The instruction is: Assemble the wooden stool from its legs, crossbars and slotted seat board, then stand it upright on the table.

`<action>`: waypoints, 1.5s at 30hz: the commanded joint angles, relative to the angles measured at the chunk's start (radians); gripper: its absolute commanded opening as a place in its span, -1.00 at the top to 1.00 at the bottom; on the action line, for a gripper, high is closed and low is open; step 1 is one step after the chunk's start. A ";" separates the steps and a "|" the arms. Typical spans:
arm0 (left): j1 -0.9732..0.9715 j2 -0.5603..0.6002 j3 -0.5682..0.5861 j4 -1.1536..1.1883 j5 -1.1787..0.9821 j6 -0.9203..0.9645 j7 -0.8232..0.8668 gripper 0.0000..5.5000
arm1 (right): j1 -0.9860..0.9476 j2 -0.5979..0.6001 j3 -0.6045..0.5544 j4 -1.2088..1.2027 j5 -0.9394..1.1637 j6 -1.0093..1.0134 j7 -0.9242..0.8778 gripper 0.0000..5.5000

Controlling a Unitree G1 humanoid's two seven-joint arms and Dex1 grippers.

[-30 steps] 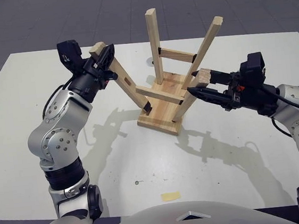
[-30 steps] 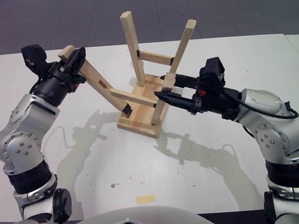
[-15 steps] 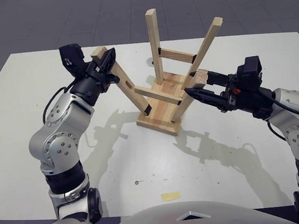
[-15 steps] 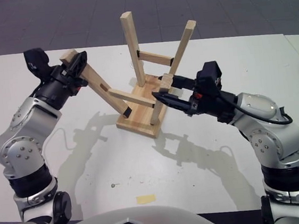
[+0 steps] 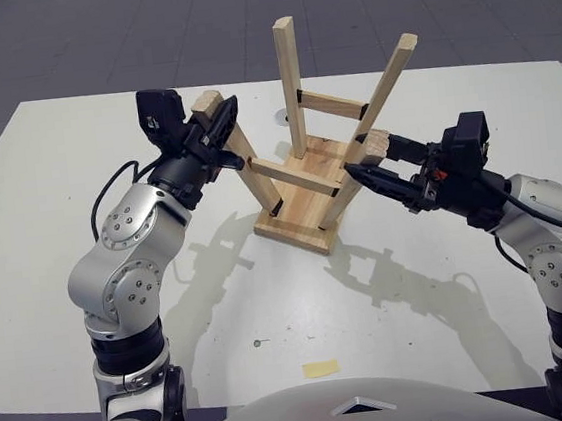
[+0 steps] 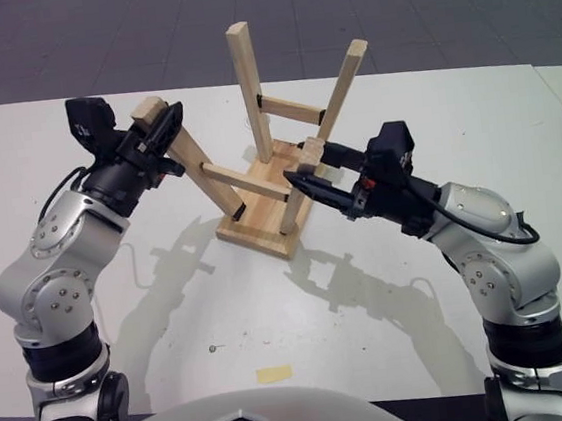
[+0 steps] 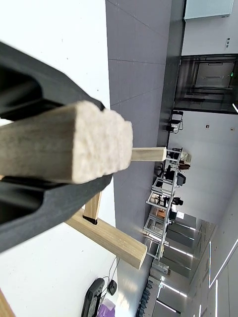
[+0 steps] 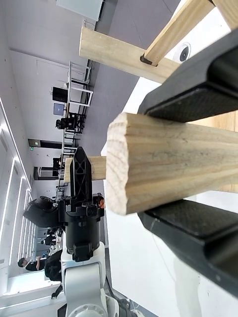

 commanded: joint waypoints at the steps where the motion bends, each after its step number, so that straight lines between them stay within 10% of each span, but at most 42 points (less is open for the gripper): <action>1: 0.027 0.009 -0.059 0.026 0.026 0.059 -0.010 0.63 | 0.012 -0.048 0.098 0.002 -0.123 0.047 -0.020 0.24; 20: 0.011 0.019 -0.145 0.058 0.120 0.019 -0.063 0.63 | -0.047 -0.023 0.125 -0.012 -0.107 0.090 -0.120 0.24; 33: 0.020 0.084 -0.144 0.096 0.183 -0.011 -0.086 0.62 | -0.310 0.120 -0.210 0.048 0.895 0.150 -0.474 -0.58; 45: 0.037 0.149 -0.224 0.149 0.150 -0.151 -0.364 0.61 | -0.436 0.078 -0.062 0.350 0.534 0.217 -0.227 -0.96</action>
